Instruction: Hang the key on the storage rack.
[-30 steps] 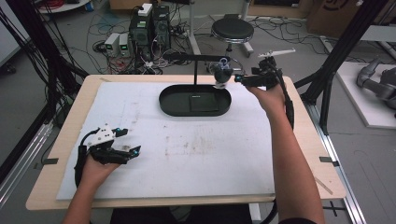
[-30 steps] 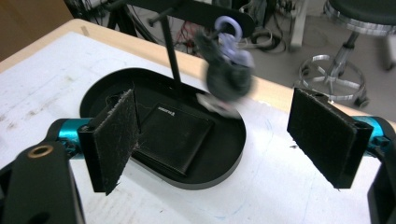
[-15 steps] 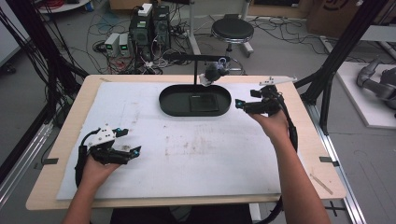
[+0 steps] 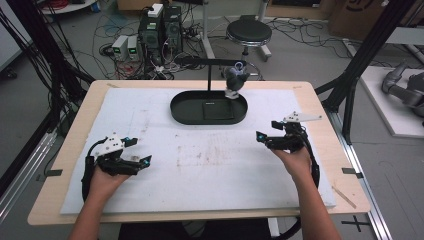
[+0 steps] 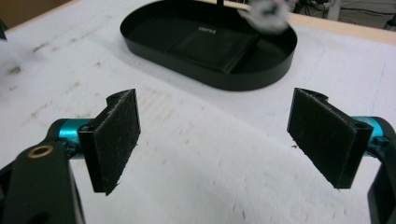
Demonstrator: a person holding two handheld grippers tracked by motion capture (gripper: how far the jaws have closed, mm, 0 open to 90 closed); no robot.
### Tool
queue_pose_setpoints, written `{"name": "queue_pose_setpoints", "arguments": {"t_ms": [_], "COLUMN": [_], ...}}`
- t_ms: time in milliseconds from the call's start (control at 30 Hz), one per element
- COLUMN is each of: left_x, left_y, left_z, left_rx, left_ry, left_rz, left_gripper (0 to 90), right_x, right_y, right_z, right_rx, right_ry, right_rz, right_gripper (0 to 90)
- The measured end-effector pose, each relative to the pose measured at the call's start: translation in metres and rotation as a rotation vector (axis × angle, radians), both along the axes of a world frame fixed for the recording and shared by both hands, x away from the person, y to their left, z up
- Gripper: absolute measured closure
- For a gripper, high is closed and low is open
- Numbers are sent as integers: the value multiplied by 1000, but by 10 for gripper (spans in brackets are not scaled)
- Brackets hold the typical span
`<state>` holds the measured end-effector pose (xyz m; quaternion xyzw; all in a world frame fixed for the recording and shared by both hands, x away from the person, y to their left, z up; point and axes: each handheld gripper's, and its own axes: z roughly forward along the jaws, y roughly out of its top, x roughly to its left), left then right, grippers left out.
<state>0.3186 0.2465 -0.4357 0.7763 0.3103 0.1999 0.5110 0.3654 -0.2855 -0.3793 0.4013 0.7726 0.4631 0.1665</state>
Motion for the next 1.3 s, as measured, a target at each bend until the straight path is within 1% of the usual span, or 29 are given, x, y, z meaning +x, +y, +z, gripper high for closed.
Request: {"name": "queue_pose_setpoints", "arguments": {"t_ms": [33, 100, 133, 233, 300, 367, 400, 433, 467, 500, 533, 600, 700, 900, 1033, 1200, 1300], "left_x": [1, 2, 2, 3, 4, 5, 5, 5, 5, 4, 4, 5, 5, 5, 5, 5, 5], "left_y": [1, 2, 2, 1, -1, -2, -3, -3, -2, -2, -1, -1, -2, -3, -4, -7, -7], "left_z": [1, 1, 2, 3, 5, 6, 6, 6, 6, 5, 5, 4, 4, 3, 4, 2, 2], "left_rx": [1, -16, -23, -35, -39, -35, -31, -31, -25, -24, -29, -29, -30, -32, -34, -30, -30], "left_ry": [-2, -4, -4, -14, -23, -22, -22, -20, -19, -18, -17, -17, -17, -18, -17, -11, -10], "left_rz": [2, 5, 7, 6, 5, -1, -6, -7, -9, -6, -7, -7, -14, -17, -15, -19, -20], "left_gripper": [133, 133, 133, 133, 133, 133, 133, 133, 133, 133, 133, 133, 133, 133, 133, 133, 133], "right_x": [-4, -11, -15, -20, -24, -26, -26, -25, -25, -25, -25, -26, -27, -29, -28, -28, -27], "right_y": [0, 0, 0, -1, -2, -4, -5, -3, -2, 0, 1, 2, 0, -5, -7, -10, -13], "right_z": [-3, -9, -11, -18, -22, -28, -32, -34, -35, -36, -36, -35, -35, -32, -33, -35, -37], "right_rx": [-5, -16, -22, -27, -22, -3, -1, -21, -40, -54, -50, -61, -66, -39, -36, -26, -18], "right_ry": [-6, -5, -11, -6, -8, 9, 35, 52, 54, 61, 59, 42, 47, 33, 41, 37, 50], "right_rz": [2, 8, 8, 16, 11, -8, -19, -31, -38, -35, -31, -28, -34, -50, -52, -54, -60], "right_gripper": [176, 176, 176, 177, 176, 176, 176, 176, 176, 176, 176, 176, 176, 176, 176, 176, 176]}}
